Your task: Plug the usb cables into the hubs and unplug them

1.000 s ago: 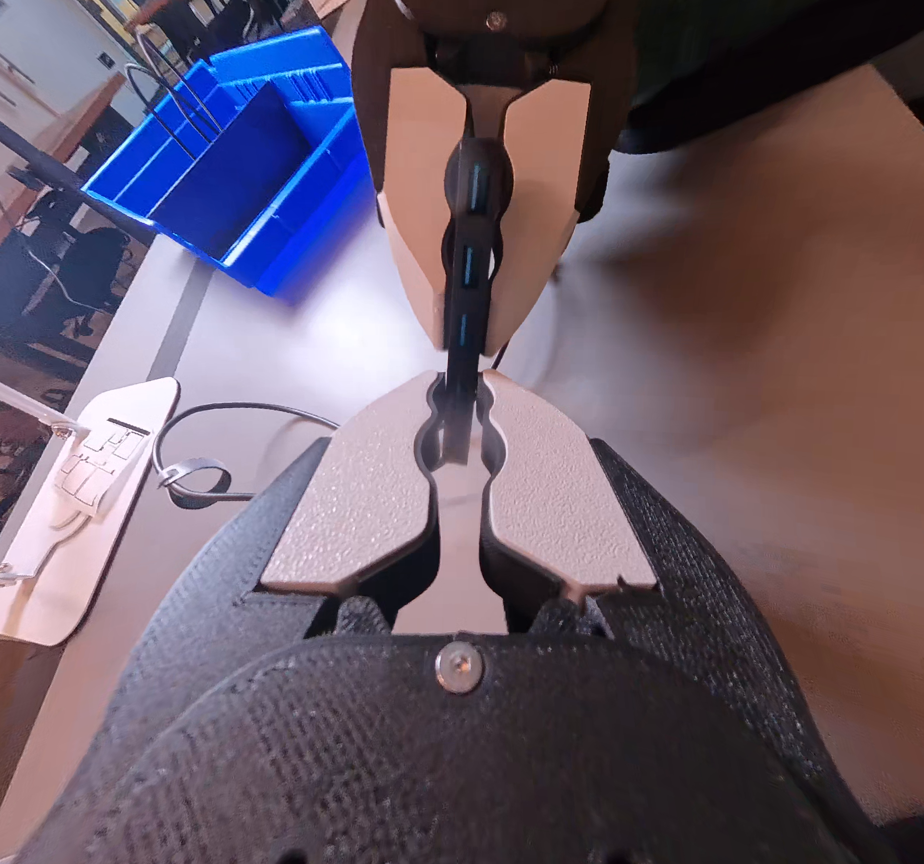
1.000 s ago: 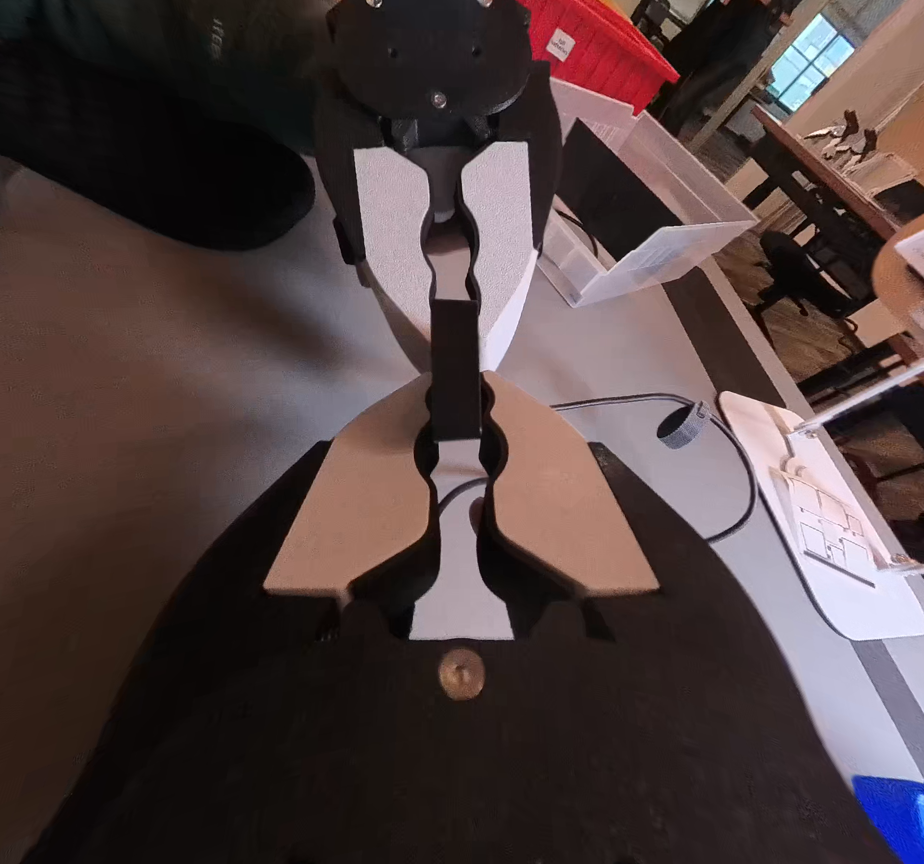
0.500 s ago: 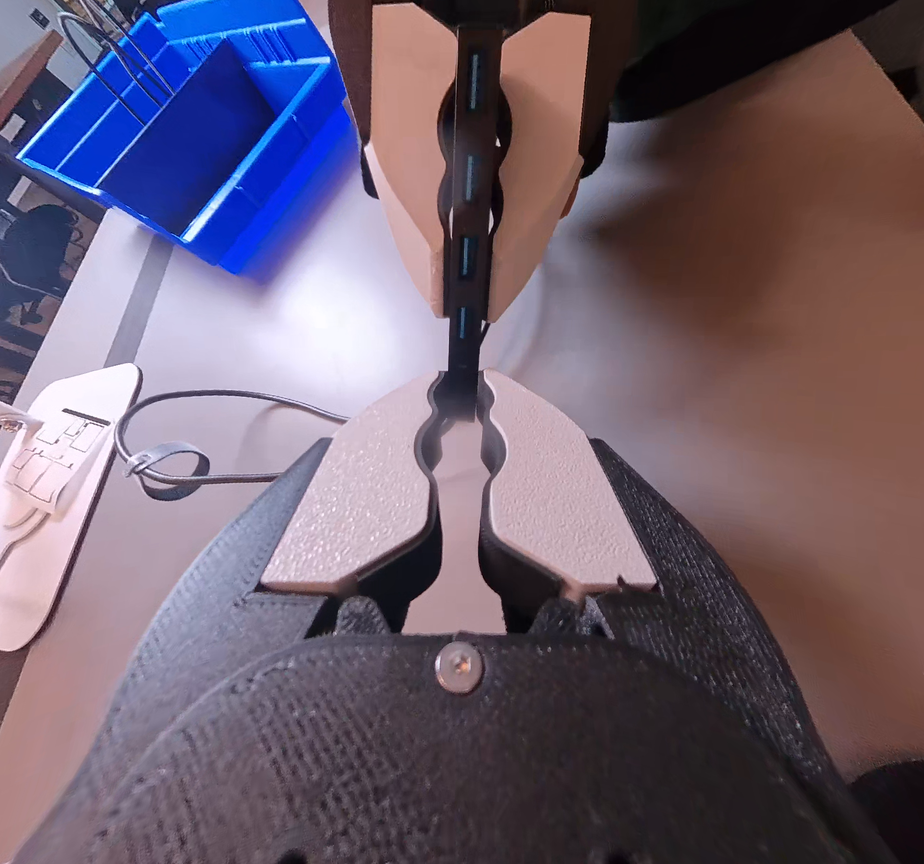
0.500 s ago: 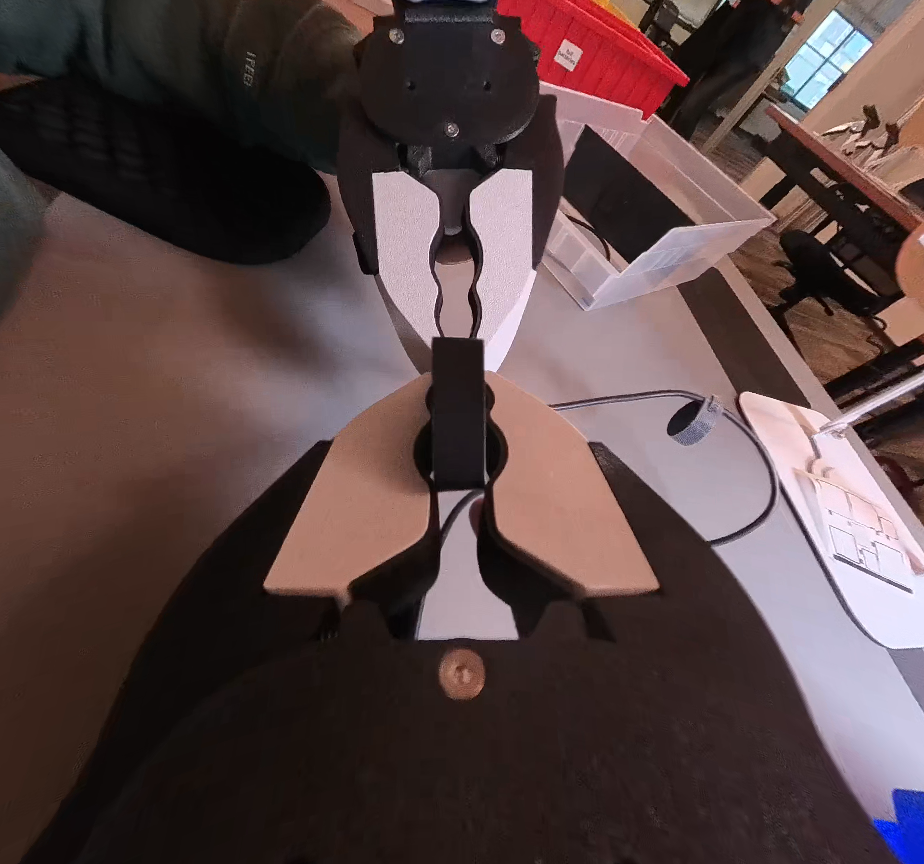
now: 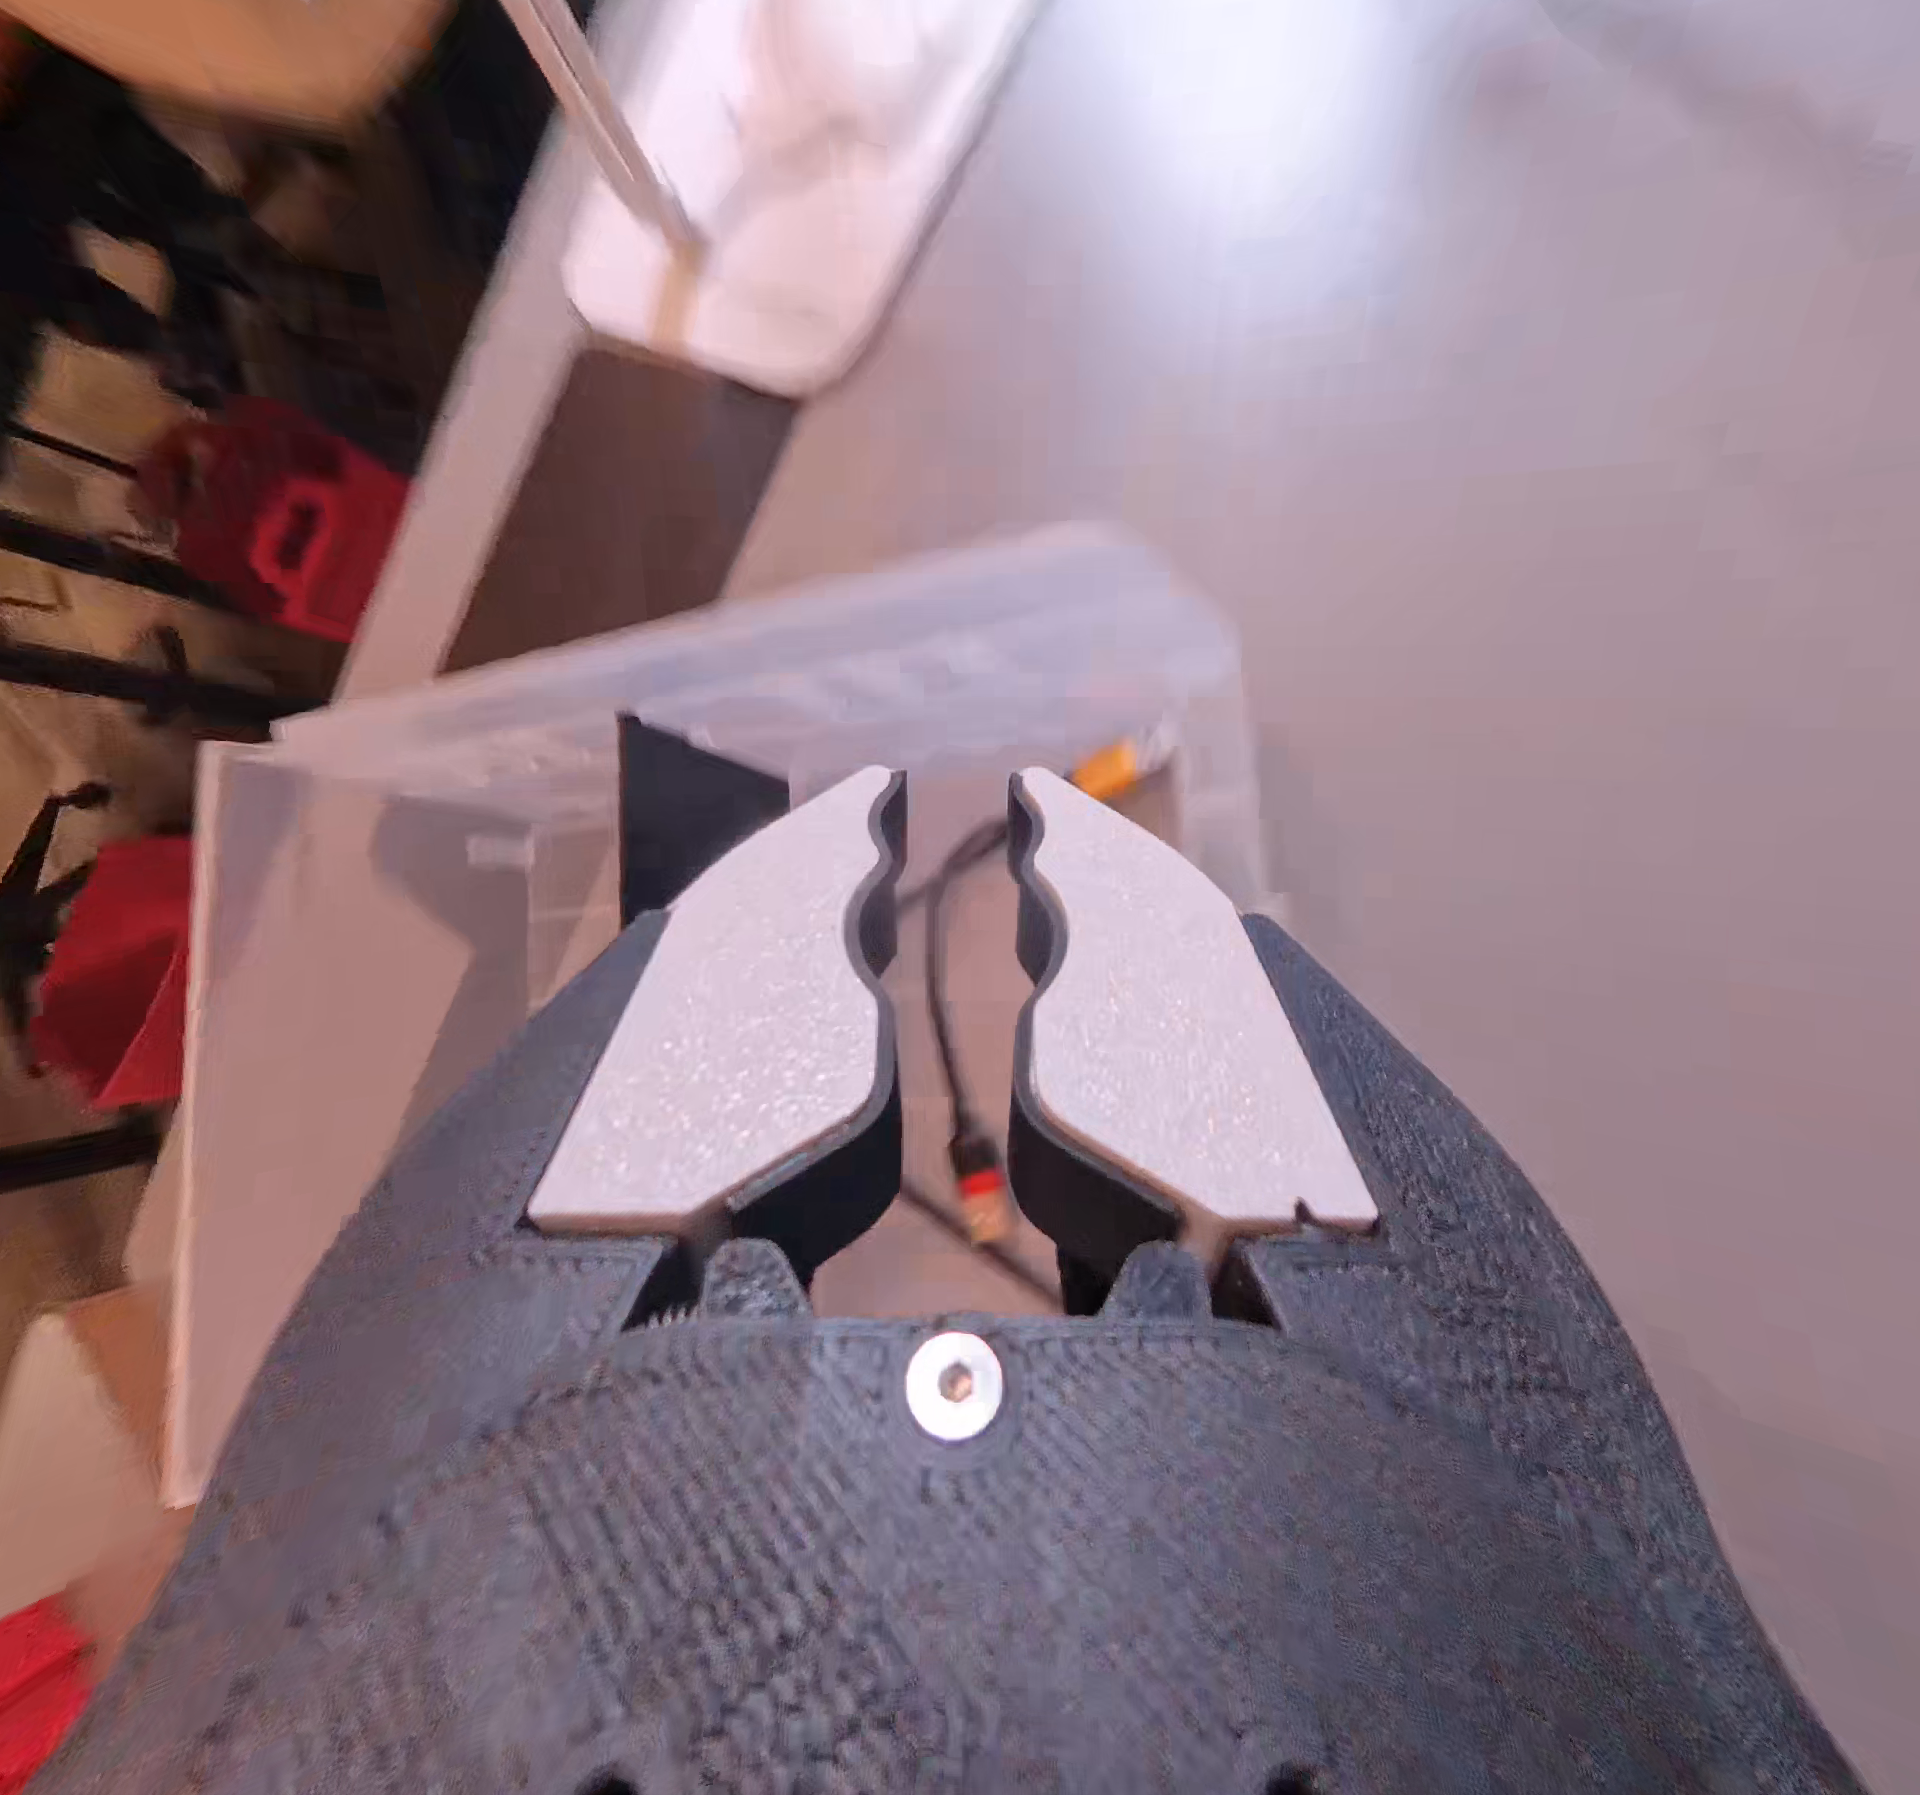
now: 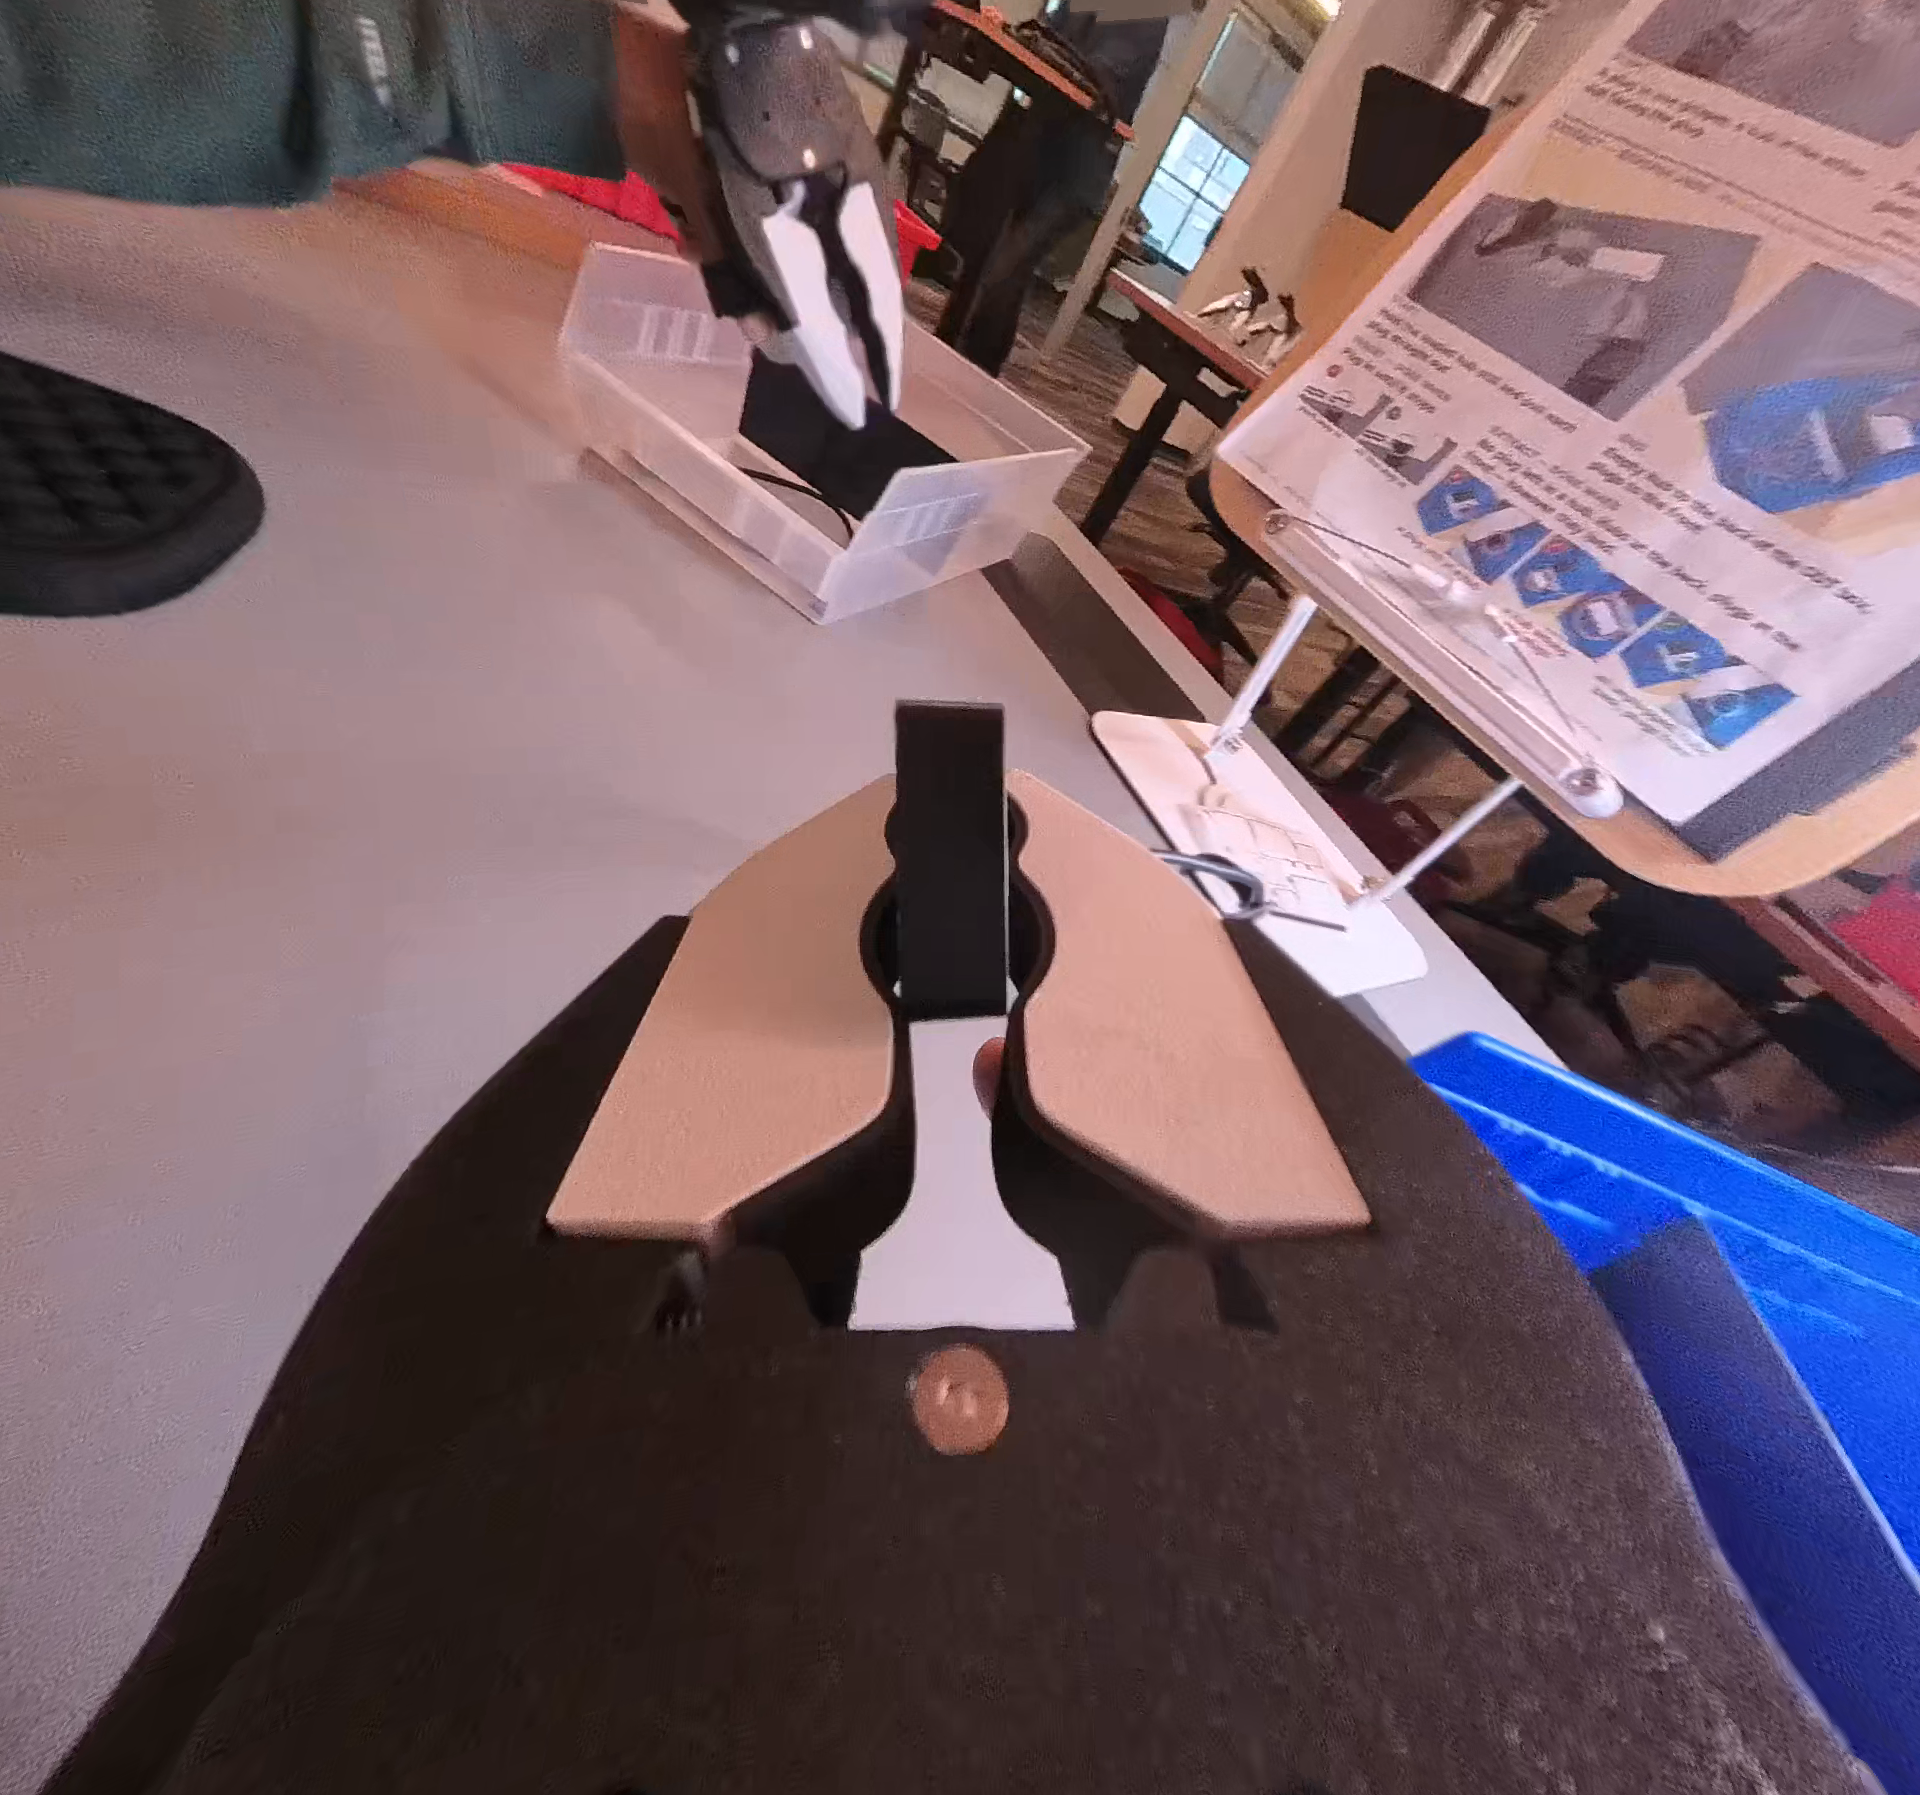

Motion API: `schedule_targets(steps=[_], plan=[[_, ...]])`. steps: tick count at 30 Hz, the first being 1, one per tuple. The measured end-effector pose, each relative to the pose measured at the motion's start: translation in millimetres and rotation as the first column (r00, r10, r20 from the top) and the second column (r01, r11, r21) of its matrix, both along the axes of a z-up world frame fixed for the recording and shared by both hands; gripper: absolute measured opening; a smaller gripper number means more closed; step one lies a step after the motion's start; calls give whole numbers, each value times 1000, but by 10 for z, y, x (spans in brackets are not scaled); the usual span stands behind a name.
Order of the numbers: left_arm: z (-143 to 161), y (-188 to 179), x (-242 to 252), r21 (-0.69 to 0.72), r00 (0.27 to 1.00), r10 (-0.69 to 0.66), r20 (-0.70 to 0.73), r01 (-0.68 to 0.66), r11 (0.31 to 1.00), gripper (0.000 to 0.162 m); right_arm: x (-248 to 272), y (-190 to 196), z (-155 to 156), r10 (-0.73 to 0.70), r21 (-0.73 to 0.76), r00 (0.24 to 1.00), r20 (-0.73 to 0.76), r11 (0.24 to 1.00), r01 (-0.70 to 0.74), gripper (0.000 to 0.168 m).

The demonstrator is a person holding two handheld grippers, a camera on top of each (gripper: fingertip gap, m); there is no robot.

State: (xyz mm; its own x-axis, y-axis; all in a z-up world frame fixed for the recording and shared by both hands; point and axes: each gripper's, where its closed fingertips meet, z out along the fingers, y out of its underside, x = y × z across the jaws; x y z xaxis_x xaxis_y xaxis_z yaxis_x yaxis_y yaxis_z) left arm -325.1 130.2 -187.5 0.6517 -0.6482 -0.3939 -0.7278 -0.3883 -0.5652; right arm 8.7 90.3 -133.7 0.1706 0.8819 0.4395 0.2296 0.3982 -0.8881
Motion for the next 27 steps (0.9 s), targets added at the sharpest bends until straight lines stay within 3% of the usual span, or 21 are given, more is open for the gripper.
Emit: schedule_targets(steps=[3, 9, 12, 13, 17, 23, 27], plan=[[-474, 98, -261, -216, 979, -84, -187, 42, 976, 18, 122, 83, 57, -63, 70, 998, 17, 996, 62, 12], [-844, 205, -239, -421, 964, -216, -154, 133, 897, 25, 259, 102, -16, -89, 41, 996, 17, 995, 88, 12], [-957, 185, -263, -486, 962, -237, -136, 144, 862, 18, 282, 115, -57, -80, 12, 997, 13, 997, 80, 12], [-981, 190, -284, -491, 960, -241, -145, 142, 859, 8, 283, 120, -61, -76, 4, 997, 8, 997, 76, 12], [-857, 159, -287, -462, 960, -246, -137, 158, 873, 6, 282, 139, -80, -69, -6, 998, 9, 998, 70, 12], [-247, 88, -395, -315, 986, -148, -78, 117, 942, 4, 285, 123, -71, -54, -19, 999, -4, 998, 54, 12], [-151, 49, -466, -275, 993, -101, -56, 82, 958, 4, 260, 78, -78, -41, -19, 999, -2, 999, 41, 12]])
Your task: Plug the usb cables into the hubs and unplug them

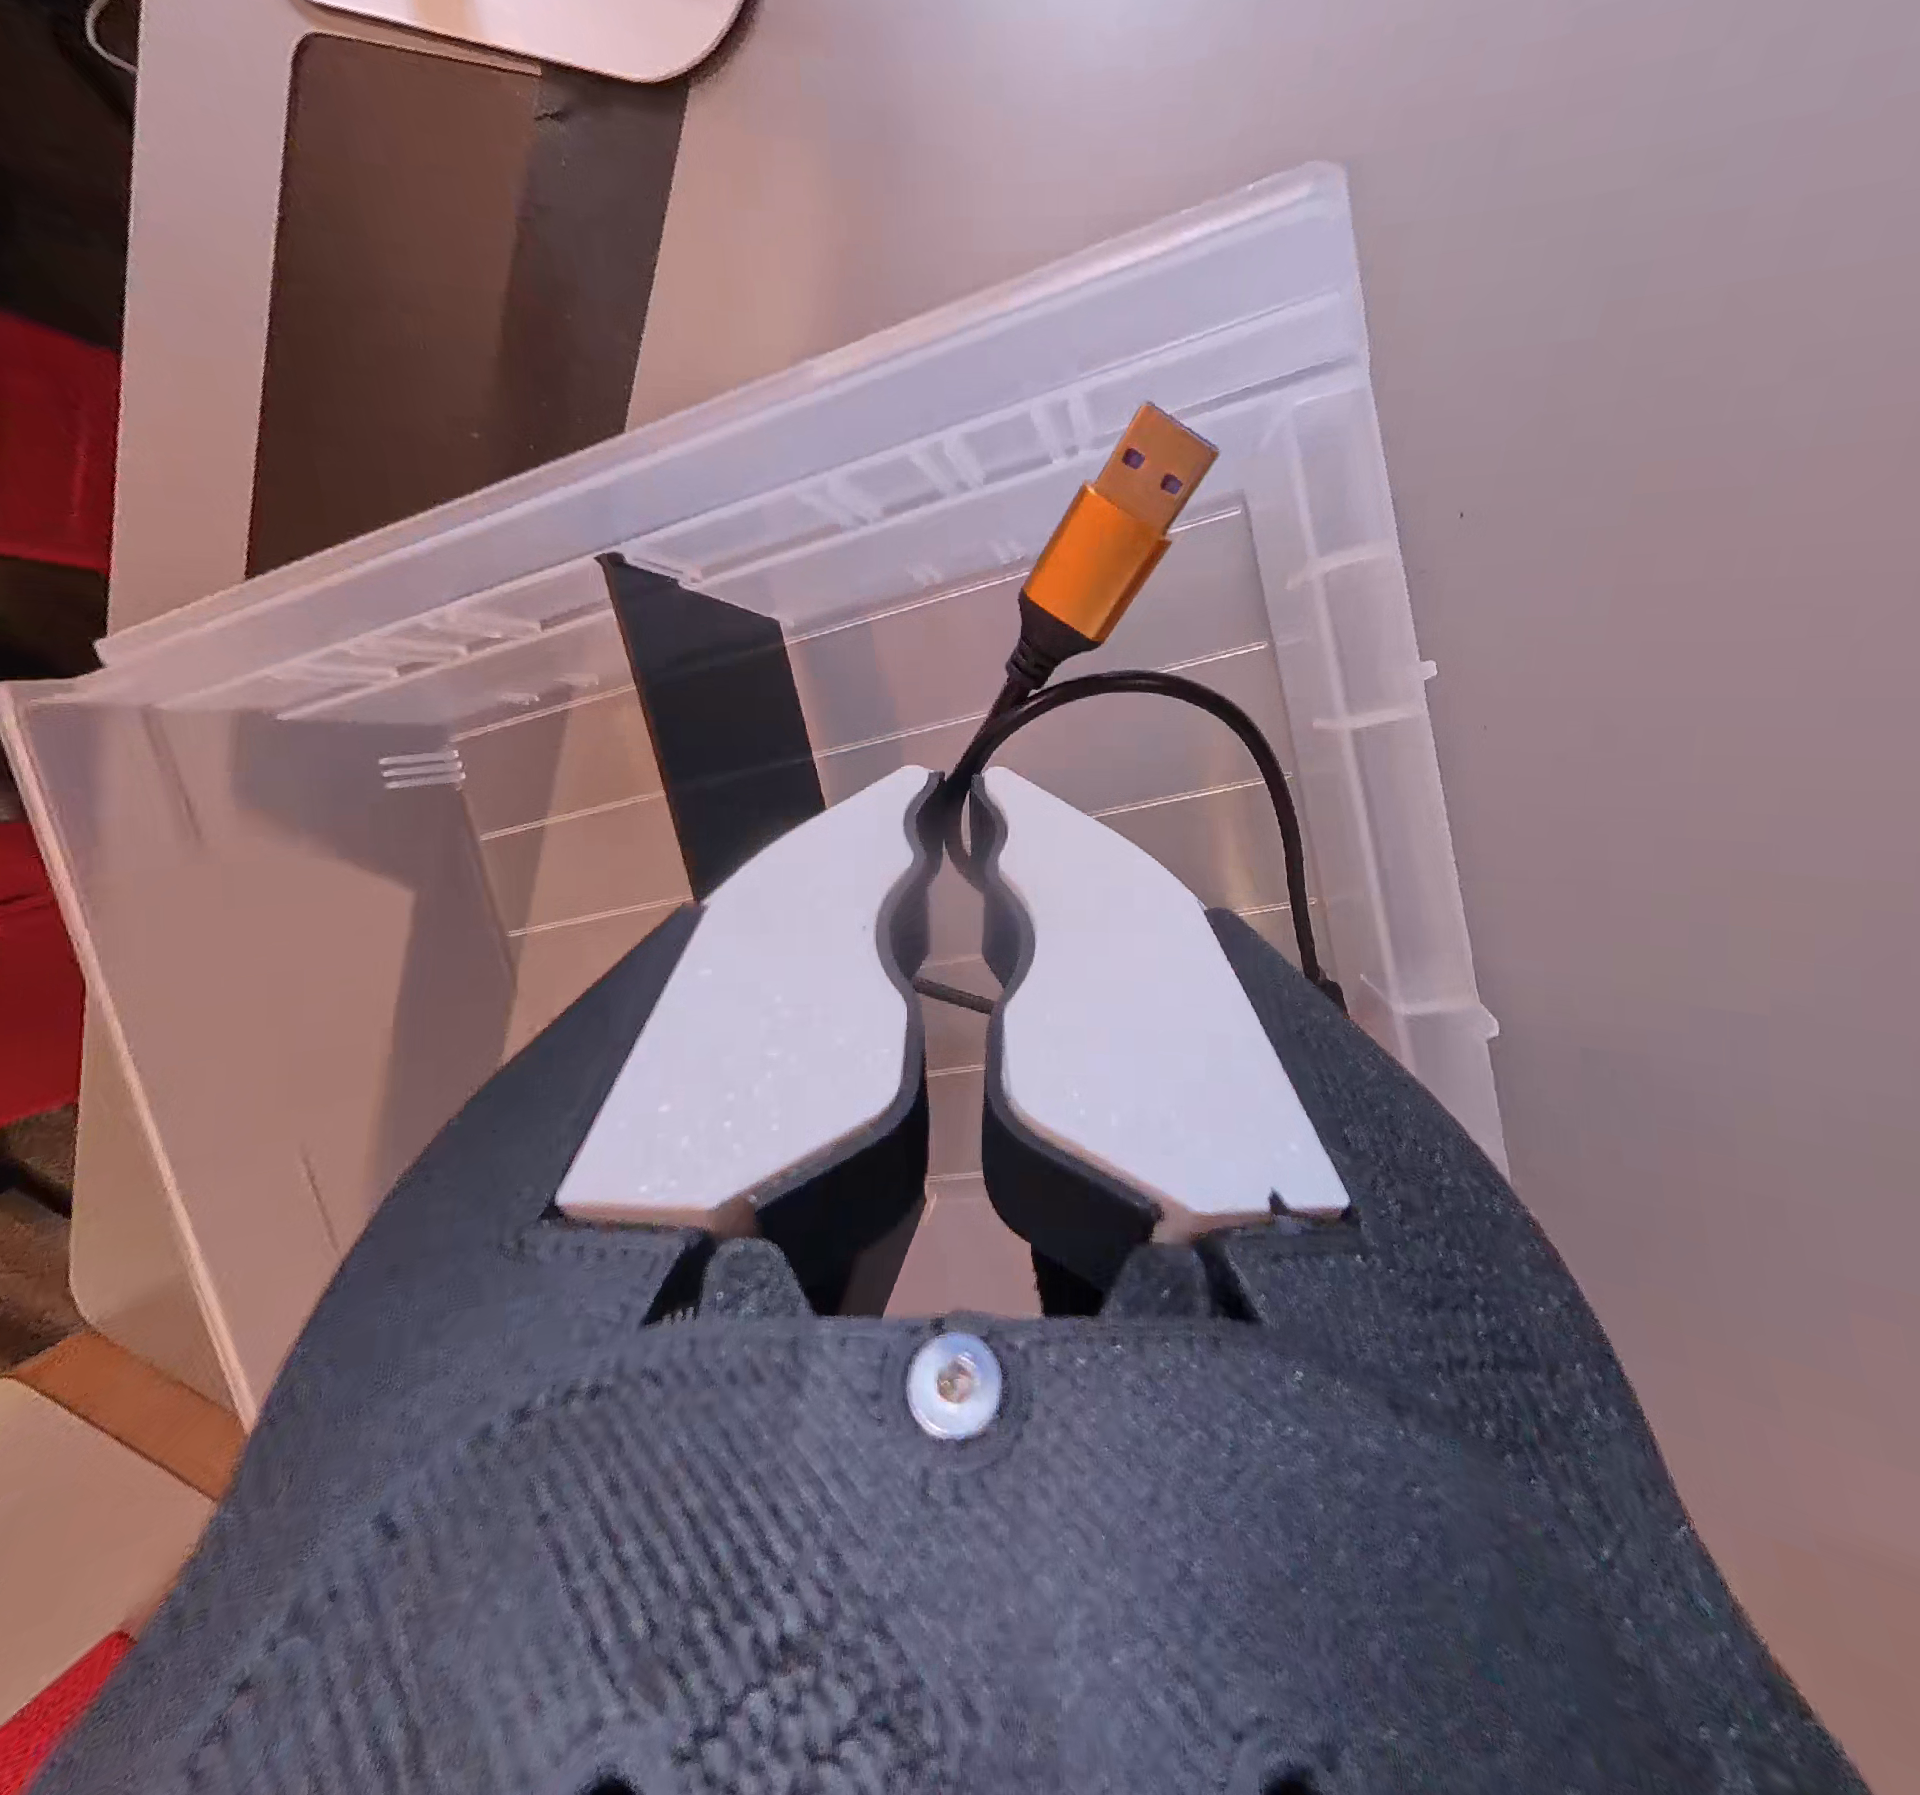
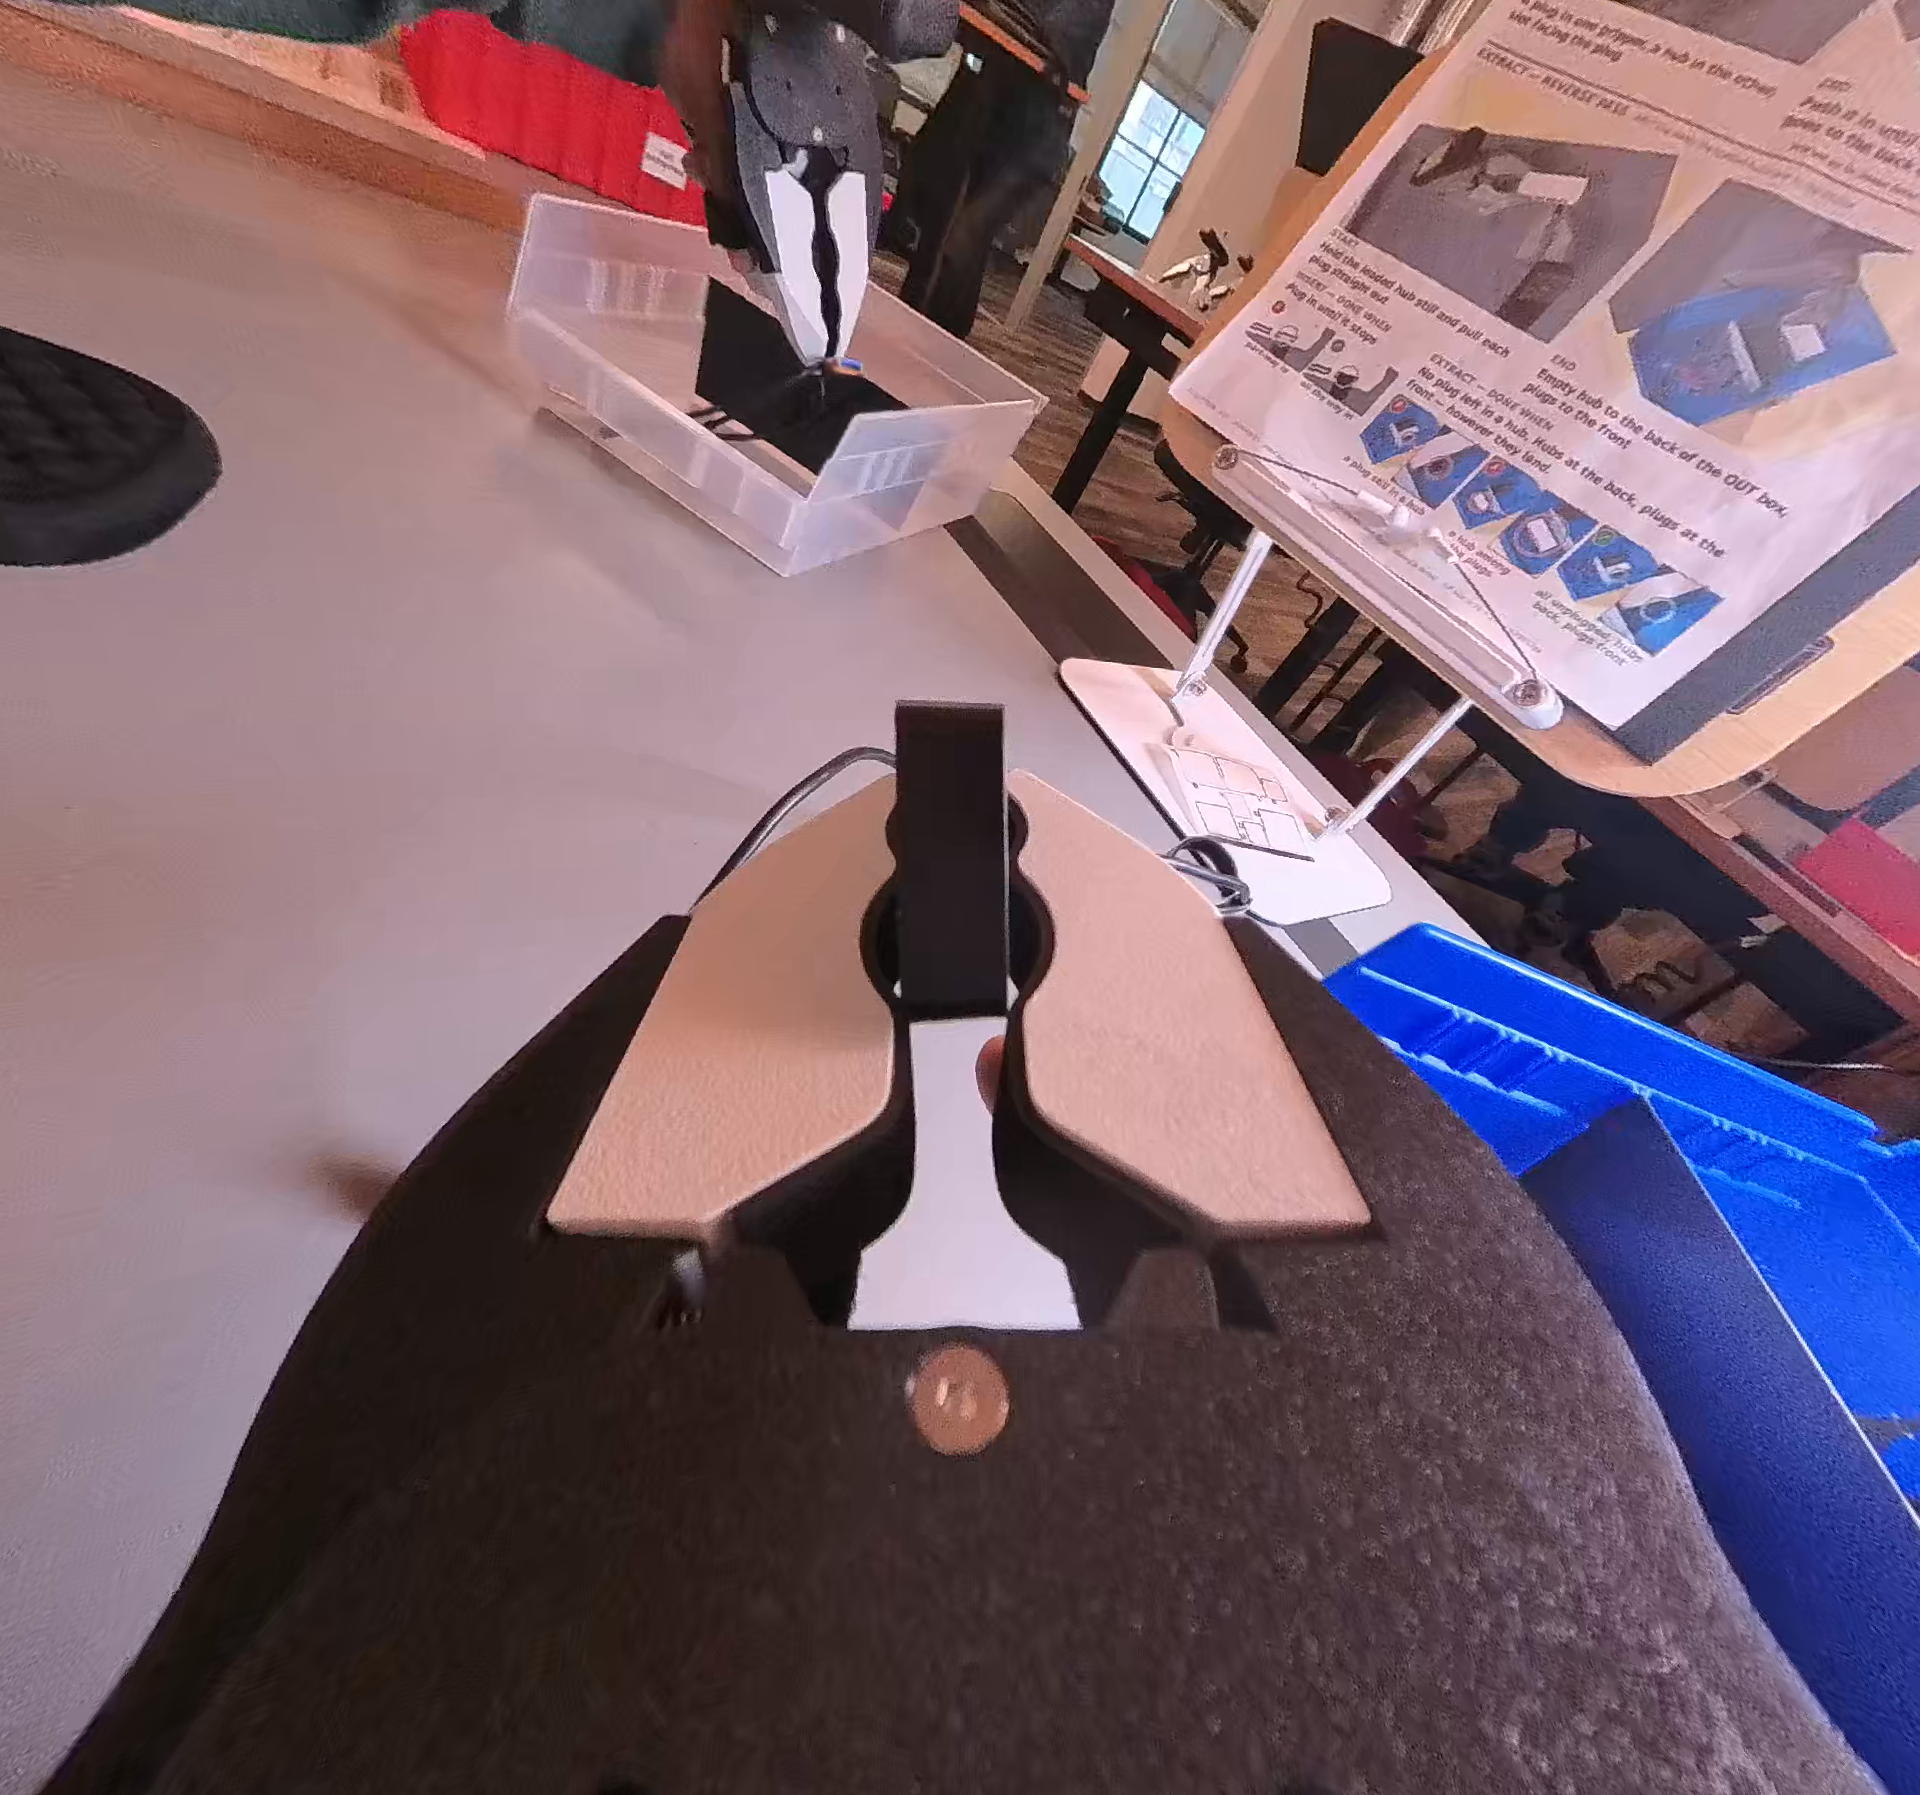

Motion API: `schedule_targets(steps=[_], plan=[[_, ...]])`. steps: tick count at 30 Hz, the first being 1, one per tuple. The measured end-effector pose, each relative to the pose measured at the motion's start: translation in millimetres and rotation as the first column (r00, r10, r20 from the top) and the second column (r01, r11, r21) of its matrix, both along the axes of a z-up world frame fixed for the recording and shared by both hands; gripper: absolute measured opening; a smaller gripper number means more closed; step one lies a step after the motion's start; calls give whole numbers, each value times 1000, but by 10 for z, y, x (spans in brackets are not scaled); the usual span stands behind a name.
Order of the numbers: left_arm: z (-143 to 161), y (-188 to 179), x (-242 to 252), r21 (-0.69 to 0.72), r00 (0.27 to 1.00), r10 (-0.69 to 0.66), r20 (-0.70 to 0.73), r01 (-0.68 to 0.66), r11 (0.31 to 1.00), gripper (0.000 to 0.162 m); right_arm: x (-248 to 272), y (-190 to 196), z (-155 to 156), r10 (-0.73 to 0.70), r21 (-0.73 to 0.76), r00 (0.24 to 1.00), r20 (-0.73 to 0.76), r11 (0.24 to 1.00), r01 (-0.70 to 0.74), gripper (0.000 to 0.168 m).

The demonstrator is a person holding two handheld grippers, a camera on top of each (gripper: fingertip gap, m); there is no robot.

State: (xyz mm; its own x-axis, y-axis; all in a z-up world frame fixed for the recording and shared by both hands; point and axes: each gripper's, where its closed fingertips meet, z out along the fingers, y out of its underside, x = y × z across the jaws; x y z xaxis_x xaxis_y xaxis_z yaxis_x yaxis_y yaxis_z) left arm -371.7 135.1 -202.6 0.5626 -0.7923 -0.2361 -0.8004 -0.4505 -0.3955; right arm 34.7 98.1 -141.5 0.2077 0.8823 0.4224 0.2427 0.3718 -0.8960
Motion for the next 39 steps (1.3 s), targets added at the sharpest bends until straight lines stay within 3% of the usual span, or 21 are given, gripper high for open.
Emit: schedule_targets(steps=[13, 20, 23, 27, 30, 32, 35, 39], plan=[[-272, 285, -44, 108, 994, 105, -34, -101, 989, 4, 29, -22, 6, -21, -9, 1000, -15, 1000, 21, 12], [-414, 233, -83, 108, 992, 121, -36, -117, 987, 3, 24, 8, -36, -24, -19, 1000, -11, 1000, 23, 12], [-51, 237, -161, 163, 988, 154, 1, -153, 975, 3, 57, 60, -21, -53, -9, 999, -12, 999, 53, 12], [782, 196, -151, 262, 973, 194, 125, -221, 940, 4, 149, 111, 116, -82, 15, 996, -45, 996, 83, 12], [1244, 57, 123, 272, 964, 174, 200, -225, 936, 3, 209, 116, 223, -100, 50, 993, -60, 993, 103, 12], [1361, -80, 456, 207, 947, 151, 282, -214, 955, 3, 242, 110, 287, -106, 66, 992, -73, 992, 111, 12], [1205, -315, 1095, 37, 896, 125, 425, -155, 987, 3, 298, 99, 380, -121, 97, 989, -82, 987, 128, 12], [384, -619, 1786, -215, 864, 165, 476, -68, 974, 3, 340, 47, 466, -120, 114, 988, -93, 985, 130, 12]])
